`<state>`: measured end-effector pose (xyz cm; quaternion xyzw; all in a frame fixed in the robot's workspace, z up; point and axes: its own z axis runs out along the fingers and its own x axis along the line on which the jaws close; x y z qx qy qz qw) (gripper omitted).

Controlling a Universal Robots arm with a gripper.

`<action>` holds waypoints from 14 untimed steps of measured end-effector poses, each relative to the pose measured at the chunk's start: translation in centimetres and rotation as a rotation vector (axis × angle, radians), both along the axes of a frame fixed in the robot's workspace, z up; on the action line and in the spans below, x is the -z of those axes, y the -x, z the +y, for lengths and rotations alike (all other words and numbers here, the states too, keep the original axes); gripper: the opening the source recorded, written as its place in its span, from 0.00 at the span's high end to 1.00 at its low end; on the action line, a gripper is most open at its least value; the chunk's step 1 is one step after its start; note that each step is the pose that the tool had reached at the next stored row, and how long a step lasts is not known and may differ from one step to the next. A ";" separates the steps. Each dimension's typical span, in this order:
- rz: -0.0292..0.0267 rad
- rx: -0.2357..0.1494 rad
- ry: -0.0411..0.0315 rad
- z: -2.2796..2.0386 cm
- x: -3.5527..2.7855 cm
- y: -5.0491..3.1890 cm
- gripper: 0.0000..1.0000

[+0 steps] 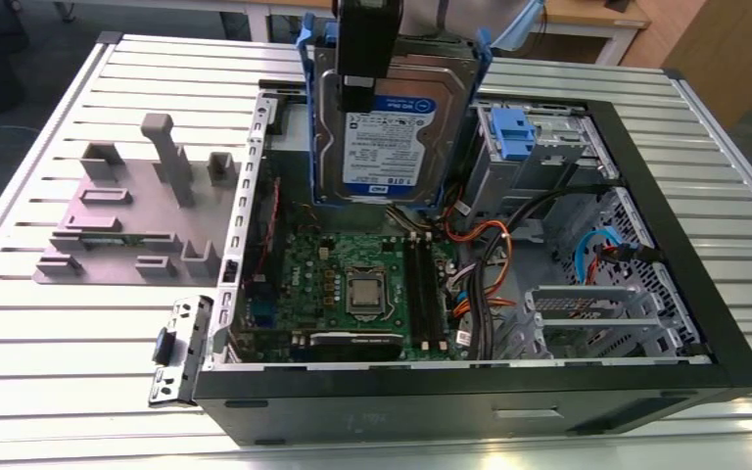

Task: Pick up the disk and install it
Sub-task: 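Pick up the disk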

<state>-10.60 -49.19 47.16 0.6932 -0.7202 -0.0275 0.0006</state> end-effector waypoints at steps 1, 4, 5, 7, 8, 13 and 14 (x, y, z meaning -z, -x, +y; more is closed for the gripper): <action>0.0000 0.000 0.0000 -0.03 0.01 -0.01 0.64; 0.0000 0.000 0.0000 -0.12 0.02 -0.04 0.64; 0.0000 0.000 0.0000 -0.14 0.02 -0.05 0.64; 0.0000 0.000 0.0000 -0.21 0.03 -0.08 0.64; -0.0001 0.000 0.0000 -0.24 0.04 -0.10 0.64; 0.0000 0.000 0.0000 -0.37 0.08 -0.33 0.64; 0.0000 0.000 0.0000 -0.39 0.09 -0.38 0.64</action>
